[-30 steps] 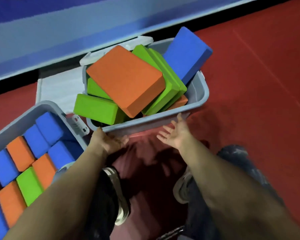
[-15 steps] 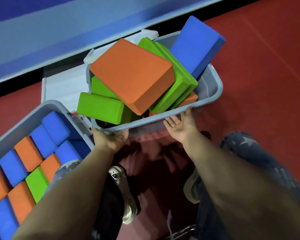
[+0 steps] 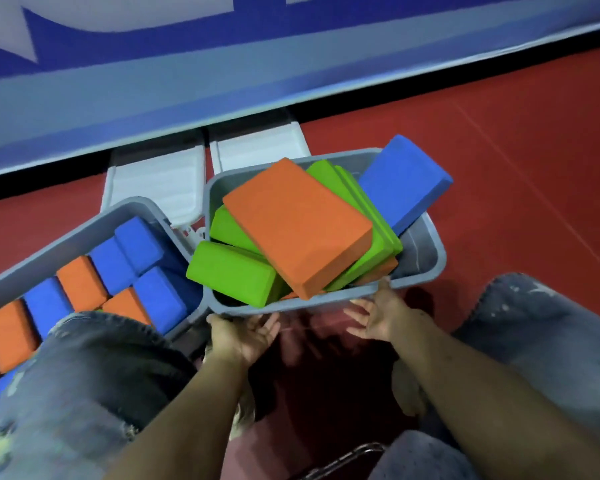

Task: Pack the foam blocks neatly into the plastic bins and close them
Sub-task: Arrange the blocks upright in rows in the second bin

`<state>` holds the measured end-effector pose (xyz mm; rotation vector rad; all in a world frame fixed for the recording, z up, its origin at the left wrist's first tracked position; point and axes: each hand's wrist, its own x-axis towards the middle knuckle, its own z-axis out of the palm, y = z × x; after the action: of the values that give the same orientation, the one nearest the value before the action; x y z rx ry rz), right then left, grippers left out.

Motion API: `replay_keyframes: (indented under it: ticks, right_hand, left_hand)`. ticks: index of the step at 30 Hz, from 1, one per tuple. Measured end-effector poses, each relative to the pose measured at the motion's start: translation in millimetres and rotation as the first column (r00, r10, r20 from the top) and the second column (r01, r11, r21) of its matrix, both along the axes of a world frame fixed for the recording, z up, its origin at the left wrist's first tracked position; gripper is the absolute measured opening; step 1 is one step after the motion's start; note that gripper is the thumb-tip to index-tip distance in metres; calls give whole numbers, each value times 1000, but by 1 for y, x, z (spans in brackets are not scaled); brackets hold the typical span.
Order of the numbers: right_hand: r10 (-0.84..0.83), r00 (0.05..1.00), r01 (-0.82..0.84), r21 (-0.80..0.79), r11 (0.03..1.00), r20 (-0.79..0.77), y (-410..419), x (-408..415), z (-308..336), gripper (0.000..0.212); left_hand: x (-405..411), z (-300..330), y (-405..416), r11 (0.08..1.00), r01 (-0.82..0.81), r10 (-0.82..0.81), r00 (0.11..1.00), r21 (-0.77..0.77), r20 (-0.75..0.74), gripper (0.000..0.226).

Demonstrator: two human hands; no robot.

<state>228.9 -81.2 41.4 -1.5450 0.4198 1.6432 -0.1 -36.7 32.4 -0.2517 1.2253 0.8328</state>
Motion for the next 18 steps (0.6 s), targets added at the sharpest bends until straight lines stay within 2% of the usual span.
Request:
replay_keyframes:
  ticks: [3, 8, 12, 15, 18]
  right_hand:
    - [-46, 998, 47, 29, 998, -32, -12, -11, 7, 70]
    - [-70, 995, 72, 16, 997, -74, -23, -5, 16, 83]
    - [-179, 984, 179, -21, 984, 1, -29, 4, 8, 76]
    - [-102, 989, 114, -113, 987, 106, -32, 6, 3, 74]
    - [1, 991, 21, -161, 987, 134, -36, 4, 0, 72]
  left_hand:
    - [-9, 7, -2, 999, 23, -23, 1000, 36, 8, 79]
    - [-10, 7, -15, 998, 47, -47, 999, 41, 15, 81]
    - [2, 2, -32, 995, 95, -94, 995, -25, 35, 84]
    - [7, -7, -50, 993, 90, -87, 996, -71, 33, 75]
    - [0, -17, -64, 993, 81, -81, 997, -85, 6, 70]
